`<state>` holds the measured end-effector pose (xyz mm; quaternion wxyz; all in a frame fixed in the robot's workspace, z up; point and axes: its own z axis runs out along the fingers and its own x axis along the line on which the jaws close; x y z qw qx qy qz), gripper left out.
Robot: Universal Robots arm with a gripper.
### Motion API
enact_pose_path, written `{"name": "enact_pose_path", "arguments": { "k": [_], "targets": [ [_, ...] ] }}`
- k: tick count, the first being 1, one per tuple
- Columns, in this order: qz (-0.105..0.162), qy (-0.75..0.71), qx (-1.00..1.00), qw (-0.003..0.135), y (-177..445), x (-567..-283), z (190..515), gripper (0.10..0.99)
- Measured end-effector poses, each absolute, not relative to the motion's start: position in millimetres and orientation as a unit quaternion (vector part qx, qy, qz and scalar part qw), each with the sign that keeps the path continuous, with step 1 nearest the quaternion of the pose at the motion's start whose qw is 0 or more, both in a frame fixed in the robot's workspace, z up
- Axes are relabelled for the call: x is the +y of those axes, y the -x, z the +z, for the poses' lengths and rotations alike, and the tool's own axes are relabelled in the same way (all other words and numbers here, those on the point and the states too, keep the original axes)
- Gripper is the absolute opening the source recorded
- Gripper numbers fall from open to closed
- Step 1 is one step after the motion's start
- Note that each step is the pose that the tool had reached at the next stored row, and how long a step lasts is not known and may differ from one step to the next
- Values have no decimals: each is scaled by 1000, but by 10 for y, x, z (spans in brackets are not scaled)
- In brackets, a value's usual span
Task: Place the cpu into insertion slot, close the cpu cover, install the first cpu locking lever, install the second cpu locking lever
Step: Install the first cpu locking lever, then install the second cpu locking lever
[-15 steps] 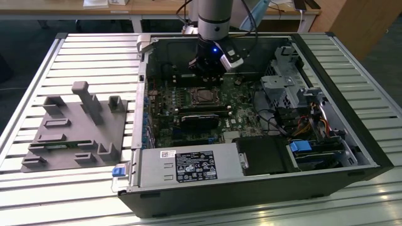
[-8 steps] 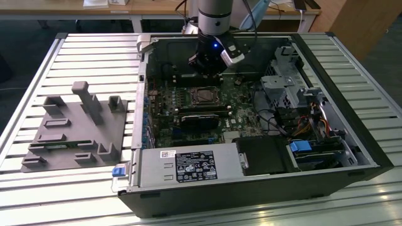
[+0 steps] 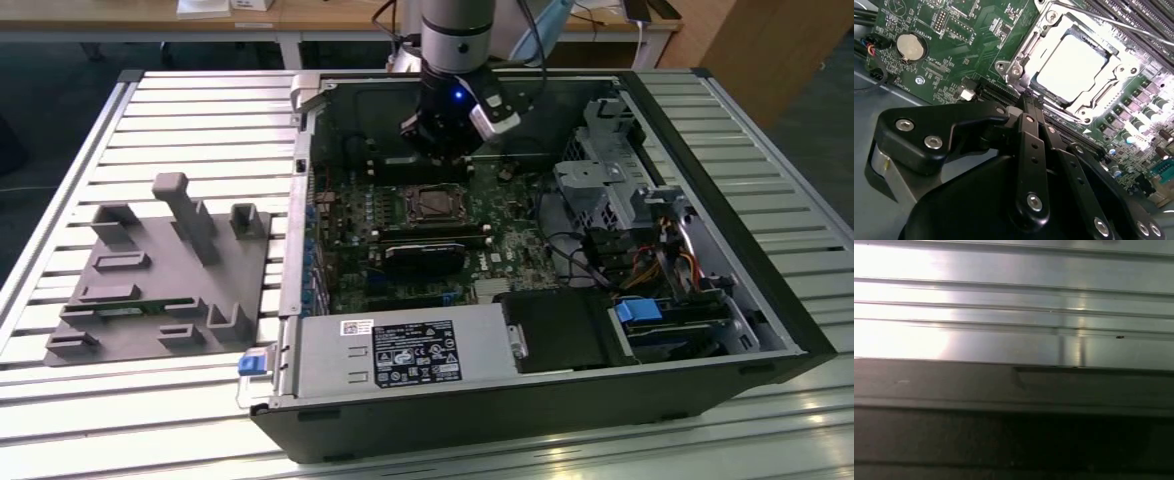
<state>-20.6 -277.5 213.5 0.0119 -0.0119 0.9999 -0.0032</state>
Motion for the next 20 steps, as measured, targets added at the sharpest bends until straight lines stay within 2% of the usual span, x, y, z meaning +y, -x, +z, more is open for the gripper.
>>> {"name": "enact_pose_path", "arguments": {
  "k": [20],
  "targets": [
    [-3, 12, 1000, 12, 204, -2853, 2135, 106]
  ]
}}
